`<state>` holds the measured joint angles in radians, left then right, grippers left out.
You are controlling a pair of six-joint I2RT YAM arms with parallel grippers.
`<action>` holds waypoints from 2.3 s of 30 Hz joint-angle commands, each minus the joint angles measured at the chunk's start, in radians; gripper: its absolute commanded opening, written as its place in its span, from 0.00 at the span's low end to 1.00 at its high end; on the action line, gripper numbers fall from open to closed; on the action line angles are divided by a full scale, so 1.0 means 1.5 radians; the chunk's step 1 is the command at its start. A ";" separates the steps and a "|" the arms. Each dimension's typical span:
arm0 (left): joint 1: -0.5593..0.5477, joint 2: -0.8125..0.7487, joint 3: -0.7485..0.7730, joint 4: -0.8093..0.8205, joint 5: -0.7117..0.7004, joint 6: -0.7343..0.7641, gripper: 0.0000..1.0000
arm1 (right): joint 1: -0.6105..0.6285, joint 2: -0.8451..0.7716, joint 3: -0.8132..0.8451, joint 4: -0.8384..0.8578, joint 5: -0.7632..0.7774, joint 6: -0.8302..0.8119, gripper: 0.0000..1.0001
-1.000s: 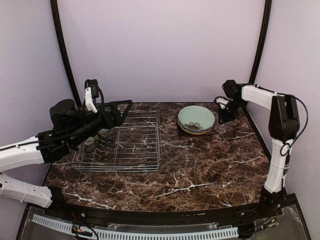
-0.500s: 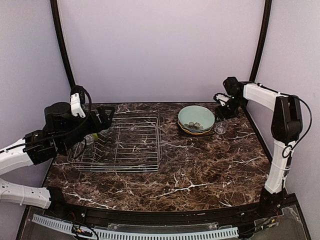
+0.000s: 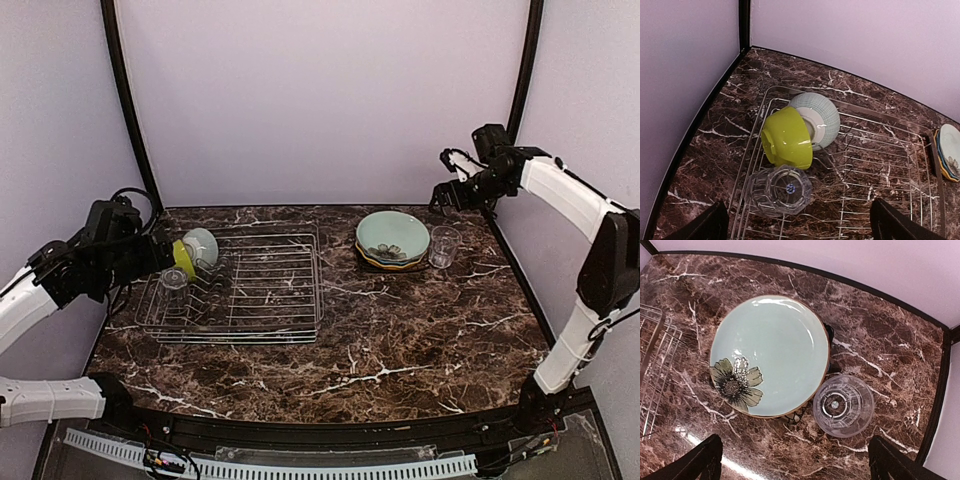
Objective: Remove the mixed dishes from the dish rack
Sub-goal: Place the cup at the corner of the board, then grab the cup from the dish rack.
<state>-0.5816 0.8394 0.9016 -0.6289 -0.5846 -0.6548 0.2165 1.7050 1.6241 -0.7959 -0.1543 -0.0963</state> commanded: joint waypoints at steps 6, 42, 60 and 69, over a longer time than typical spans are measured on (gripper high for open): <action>0.039 0.119 0.049 -0.105 0.043 0.114 0.99 | -0.009 -0.134 -0.094 0.134 -0.118 0.059 0.99; 0.087 0.378 0.058 -0.039 0.007 0.222 0.76 | -0.077 -0.196 -0.155 0.221 -0.267 0.141 0.99; 0.087 0.252 0.091 -0.086 0.123 0.234 0.43 | -0.077 -0.190 -0.181 0.292 -0.383 0.193 0.99; 0.086 0.136 0.160 -0.020 0.332 0.249 0.39 | -0.077 -0.220 -0.257 0.474 -0.529 0.297 0.98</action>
<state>-0.4488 1.1267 1.0931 -0.7448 -0.2642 -0.2905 0.1062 1.4136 1.2793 -0.2745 -0.8173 0.2386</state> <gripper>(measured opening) 0.692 0.986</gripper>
